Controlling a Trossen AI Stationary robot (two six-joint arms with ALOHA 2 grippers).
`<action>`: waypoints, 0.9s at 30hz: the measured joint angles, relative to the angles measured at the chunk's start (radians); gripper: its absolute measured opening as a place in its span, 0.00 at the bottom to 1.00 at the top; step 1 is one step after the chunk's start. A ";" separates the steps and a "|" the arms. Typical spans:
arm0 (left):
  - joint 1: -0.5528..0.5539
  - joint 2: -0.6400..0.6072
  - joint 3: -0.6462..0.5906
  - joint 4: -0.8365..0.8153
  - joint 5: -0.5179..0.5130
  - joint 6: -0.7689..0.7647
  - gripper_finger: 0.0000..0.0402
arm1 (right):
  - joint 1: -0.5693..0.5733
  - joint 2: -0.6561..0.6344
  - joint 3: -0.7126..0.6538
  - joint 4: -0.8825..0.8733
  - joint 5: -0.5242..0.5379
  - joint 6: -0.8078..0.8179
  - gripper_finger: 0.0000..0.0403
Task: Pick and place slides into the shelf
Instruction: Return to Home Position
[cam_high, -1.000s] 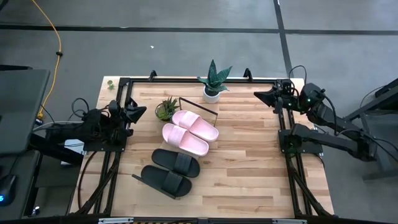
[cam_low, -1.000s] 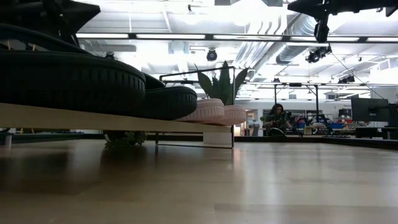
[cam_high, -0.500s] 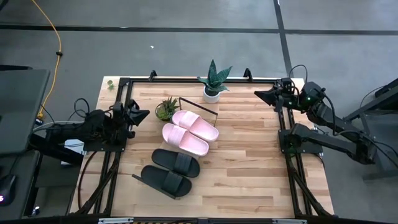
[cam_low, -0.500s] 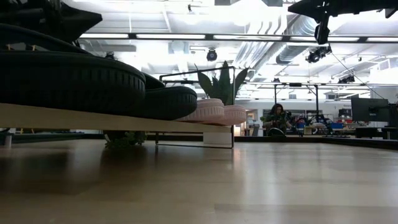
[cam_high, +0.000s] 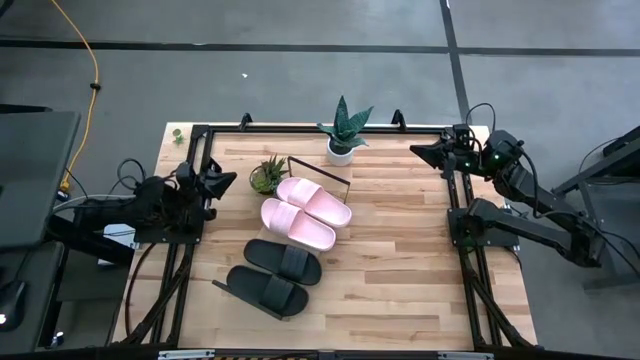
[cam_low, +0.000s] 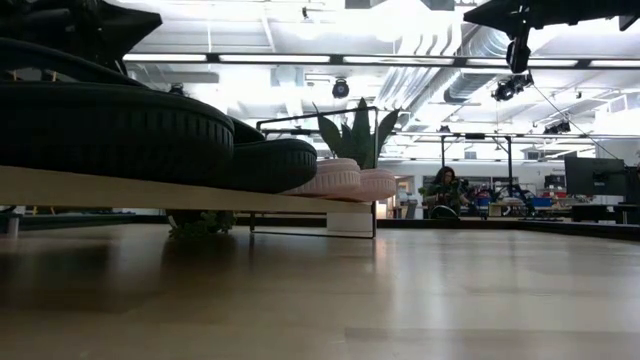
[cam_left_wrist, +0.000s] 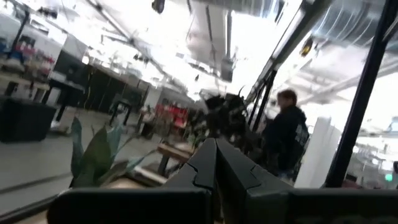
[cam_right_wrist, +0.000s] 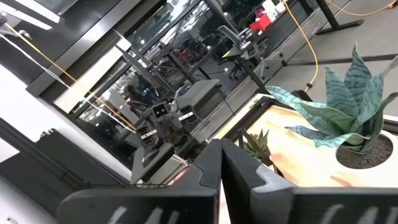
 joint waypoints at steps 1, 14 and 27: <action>0.000 0.000 -0.019 0.041 -0.004 0.001 0.00 | -0.003 0.000 0.000 0.000 -0.005 0.000 0.00; 0.000 0.000 -0.032 -0.105 0.045 -0.019 0.00 | -0.011 0.000 0.000 0.001 -0.035 -0.015 0.00; 0.000 0.001 -0.033 -0.337 0.171 0.043 0.00 | -0.011 0.000 0.000 0.030 -0.115 0.032 0.00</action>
